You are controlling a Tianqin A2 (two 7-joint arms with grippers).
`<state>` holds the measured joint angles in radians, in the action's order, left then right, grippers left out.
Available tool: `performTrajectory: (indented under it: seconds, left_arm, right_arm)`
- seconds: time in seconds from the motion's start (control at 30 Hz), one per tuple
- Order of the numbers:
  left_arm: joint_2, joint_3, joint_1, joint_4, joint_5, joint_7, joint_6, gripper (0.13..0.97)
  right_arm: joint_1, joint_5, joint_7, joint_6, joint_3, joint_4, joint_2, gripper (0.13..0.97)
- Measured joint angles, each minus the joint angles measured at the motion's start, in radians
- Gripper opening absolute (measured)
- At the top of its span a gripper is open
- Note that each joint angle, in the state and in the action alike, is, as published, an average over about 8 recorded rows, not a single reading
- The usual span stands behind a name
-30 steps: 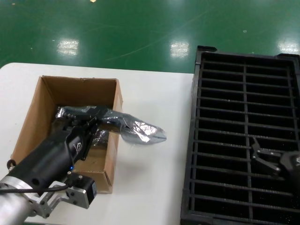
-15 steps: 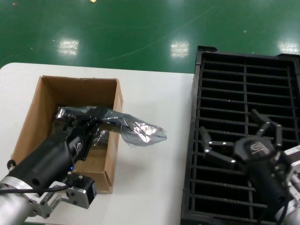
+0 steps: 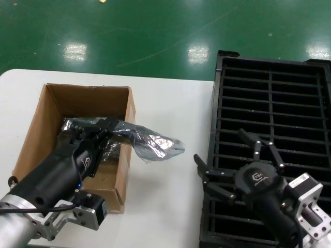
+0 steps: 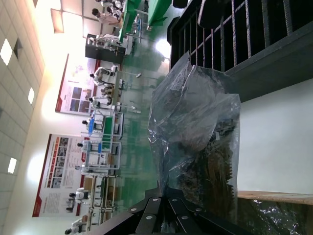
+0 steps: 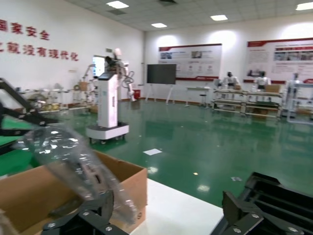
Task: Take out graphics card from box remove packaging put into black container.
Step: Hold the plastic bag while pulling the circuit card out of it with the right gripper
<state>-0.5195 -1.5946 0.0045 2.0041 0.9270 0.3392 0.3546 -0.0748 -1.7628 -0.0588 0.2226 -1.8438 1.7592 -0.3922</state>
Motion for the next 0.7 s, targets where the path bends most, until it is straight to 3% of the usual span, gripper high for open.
performTrajectory:
  seconds: [0.17, 0.3, 0.57, 0.7]
  left_arm:
    - [0.000, 0.000, 0.000, 0.000, 0.000, 0.000, 0.000, 0.140]
    - [0.000, 0.000, 0.000, 0.000, 0.000, 0.000, 0.000, 0.140]
    - [0.000, 0.000, 0.000, 0.000, 0.000, 0.000, 0.000, 0.140]
    - [0.000, 0.000, 0.000, 0.000, 0.000, 0.000, 0.000, 0.140]
  right_arm:
    - [0.007, -0.005, 0.029, 0.038, 0.002, 0.006, 0.001, 0.704]
    - [0.010, -0.004, 0.045, 0.060, -0.003, 0.010, 0.001, 0.704]
    - [0.008, -0.001, 0.082, 0.110, -0.017, 0.009, -0.001, 0.490]
    - [0.004, -0.004, 0.108, 0.142, -0.023, 0.007, -0.004, 0.421]
